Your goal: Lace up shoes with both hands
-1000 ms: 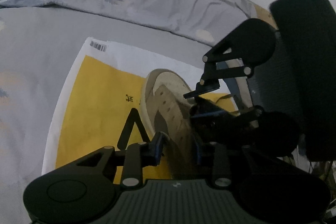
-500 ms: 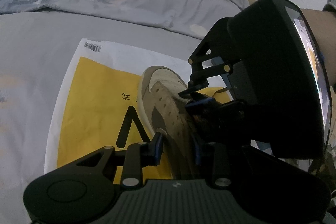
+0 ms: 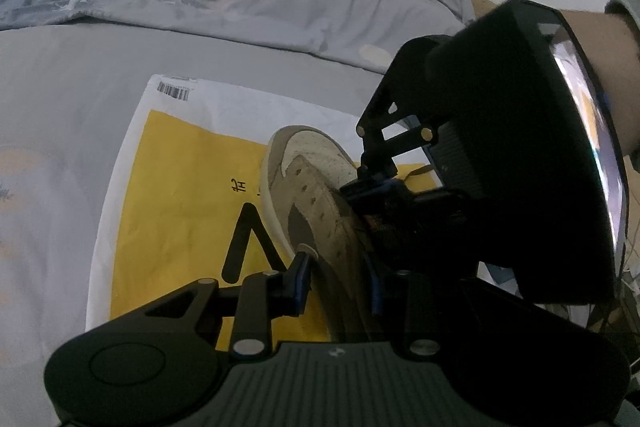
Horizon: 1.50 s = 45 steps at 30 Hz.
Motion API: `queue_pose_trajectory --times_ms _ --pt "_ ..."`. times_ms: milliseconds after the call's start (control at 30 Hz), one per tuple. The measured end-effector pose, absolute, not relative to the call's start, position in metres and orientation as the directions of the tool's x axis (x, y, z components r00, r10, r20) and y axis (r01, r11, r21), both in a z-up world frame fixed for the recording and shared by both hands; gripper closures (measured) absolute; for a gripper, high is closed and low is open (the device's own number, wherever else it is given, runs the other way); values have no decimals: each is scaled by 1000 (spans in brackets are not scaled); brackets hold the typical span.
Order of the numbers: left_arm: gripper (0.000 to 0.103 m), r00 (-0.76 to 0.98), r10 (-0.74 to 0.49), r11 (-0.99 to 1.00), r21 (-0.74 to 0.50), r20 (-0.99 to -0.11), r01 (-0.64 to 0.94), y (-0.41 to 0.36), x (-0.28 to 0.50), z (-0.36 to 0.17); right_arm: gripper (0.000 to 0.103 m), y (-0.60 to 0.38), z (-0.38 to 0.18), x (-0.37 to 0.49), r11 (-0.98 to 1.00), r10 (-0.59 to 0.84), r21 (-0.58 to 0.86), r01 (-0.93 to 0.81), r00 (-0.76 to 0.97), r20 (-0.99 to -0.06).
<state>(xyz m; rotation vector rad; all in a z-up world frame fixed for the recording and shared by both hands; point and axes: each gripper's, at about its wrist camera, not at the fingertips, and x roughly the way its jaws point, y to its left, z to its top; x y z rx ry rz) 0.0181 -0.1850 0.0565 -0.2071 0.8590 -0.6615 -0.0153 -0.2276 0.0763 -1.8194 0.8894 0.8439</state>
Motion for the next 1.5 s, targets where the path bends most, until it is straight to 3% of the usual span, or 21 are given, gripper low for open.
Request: queue_pose_trajectory --times_ms 500,633,833,1133,1267,1400,1500 --pt "79 488 -597 796 -393 -637 460 -194 17 54 102 -222 112 -23 1 17 -576 -817 576 -817" --pt "79 489 -595 797 -394 -638 457 -193 16 54 102 -224 137 -20 185 81 -578 -794 599 -797" --pt "79 496 -588 803 -390 -639 450 -195 15 53 102 -236 182 -22 504 207 -510 -697 671 -712" --pt "78 504 -578 811 -378 -642 447 -200 14 53 103 -247 239 -47 707 299 -442 -553 799 -522" --pt "78 507 -577 812 -381 -640 443 -199 15 52 103 -243 253 -55 721 308 -450 -527 825 -473" --pt "77 509 -579 811 -388 -637 438 -198 15 52 103 -254 238 -54 789 208 -443 -426 864 -459" --pt "73 509 -581 811 -398 -635 429 -196 17 52 103 -273 223 -56 870 156 -362 -335 884 -441"
